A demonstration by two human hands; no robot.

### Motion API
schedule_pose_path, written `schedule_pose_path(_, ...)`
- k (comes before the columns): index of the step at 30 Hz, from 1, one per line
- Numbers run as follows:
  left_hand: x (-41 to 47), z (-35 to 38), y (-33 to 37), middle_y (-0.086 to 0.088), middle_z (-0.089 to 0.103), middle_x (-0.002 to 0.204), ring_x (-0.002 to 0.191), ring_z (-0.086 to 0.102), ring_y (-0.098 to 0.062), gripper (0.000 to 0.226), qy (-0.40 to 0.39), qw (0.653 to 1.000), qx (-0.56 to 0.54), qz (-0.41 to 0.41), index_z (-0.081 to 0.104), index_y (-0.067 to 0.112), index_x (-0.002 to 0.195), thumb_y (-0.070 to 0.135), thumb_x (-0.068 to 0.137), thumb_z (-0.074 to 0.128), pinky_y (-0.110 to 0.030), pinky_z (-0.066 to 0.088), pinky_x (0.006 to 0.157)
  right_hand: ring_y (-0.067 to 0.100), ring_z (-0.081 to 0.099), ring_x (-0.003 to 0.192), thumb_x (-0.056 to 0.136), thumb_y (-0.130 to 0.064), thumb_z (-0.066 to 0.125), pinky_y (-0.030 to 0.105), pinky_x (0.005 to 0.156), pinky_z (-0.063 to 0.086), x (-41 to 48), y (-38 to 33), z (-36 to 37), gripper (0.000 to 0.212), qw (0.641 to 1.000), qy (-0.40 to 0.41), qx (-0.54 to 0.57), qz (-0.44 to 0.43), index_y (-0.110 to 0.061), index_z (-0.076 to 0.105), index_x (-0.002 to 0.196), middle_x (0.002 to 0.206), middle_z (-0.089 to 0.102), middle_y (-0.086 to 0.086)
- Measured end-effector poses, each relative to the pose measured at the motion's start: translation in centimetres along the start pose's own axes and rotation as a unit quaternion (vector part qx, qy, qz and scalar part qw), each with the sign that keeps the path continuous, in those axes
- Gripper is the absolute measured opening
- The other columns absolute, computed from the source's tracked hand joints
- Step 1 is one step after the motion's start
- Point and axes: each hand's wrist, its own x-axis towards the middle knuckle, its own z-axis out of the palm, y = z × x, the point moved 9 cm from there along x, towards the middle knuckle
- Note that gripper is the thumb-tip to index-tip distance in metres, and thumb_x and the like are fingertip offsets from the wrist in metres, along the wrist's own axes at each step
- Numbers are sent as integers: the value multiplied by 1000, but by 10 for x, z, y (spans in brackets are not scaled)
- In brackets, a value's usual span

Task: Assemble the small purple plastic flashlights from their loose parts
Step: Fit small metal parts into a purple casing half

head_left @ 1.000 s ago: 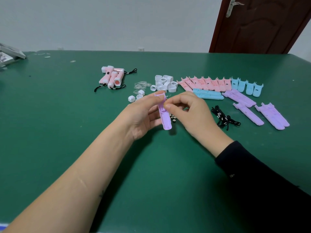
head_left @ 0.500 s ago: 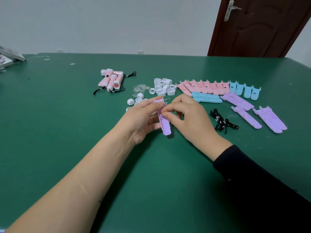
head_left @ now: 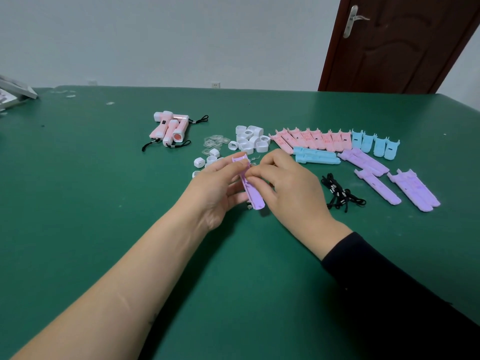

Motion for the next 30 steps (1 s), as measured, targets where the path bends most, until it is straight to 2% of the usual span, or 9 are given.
schedule_pose_path(6,-1,-1,3,0,69,74,61,67,-13,8,3,1000,-10,-7,65,15,99,12,92,63,-27,58,58,10,41,65,87,-15,69,29,53,41,0,1,-1,7,1000,8,18,-10,-14,75,89,83,59,4)
schedule_pose_path(10,-1,-1,3,-1,70,75,62,67,-14,7,3,1000,-15,-6,65,14,96,10,93,62,-30,61,65,11,44,66,87,-15,69,33,52,45,-1,3,-1,9,999,12,43,-4,-15,76,92,84,59,3)
schedule_pose_path(16,-3,-2,5,-6,69,81,61,67,-15,11,14,999,-40,-20,62,12,104,11,92,63,-26,57,55,16,55,69,88,-19,67,36,56,48,-2,5,-1,15,997,12,70,12,-22,77,99,85,61,-4)
schedule_pose_path(23,-6,-2,6,-8,73,73,59,70,-16,17,17,997,-68,-44,60,8,110,9,93,62,-25,56,51,10,59,77,89,-22,62,36,64,51,-4,6,0,20,995,3,94,19,-27,75,104,89,63,-11)
schedule_pose_path(30,-4,-5,8,-8,74,74,61,71,-16,13,24,997,-55,-39,60,9,107,9,94,61,-26,57,53,15,63,83,89,-21,64,35,67,52,-3,4,0,18,996,0,85,8,-25,76,103,92,68,-8)
